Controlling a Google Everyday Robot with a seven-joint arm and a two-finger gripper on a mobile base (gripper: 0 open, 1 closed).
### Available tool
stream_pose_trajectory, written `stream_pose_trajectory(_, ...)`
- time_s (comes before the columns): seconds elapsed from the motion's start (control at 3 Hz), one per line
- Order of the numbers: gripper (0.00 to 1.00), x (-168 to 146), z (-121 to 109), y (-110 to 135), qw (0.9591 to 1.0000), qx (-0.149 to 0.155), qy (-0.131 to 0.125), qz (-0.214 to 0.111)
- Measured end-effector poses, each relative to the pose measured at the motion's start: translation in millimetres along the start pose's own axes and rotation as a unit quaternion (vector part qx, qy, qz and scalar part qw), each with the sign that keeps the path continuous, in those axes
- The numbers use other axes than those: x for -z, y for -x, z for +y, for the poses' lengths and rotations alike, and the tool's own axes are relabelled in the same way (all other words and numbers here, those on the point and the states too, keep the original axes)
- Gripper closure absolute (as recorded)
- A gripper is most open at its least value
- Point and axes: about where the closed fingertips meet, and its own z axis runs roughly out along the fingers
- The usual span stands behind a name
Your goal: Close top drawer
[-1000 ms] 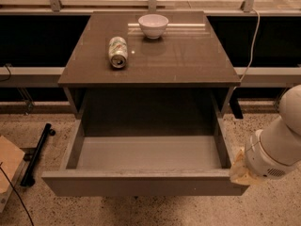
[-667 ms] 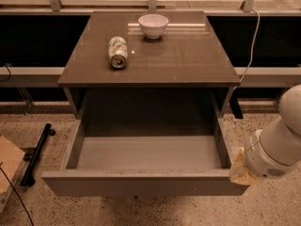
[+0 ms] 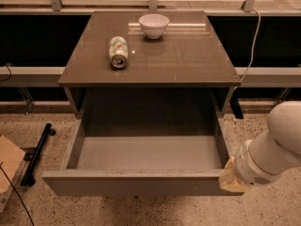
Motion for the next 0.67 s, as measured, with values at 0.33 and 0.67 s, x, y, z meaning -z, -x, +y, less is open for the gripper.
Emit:
stream_pose_trajectory(0.33, 1.0, -29.0, -6.5, 2.9, 0.9995, -0.006, 0.007, -0.03)
stream_pose_trajectory(0.67, 1.0, -36.3, -12.7, 5.2, 0.9988, -0.009, 0.005, -0.049)
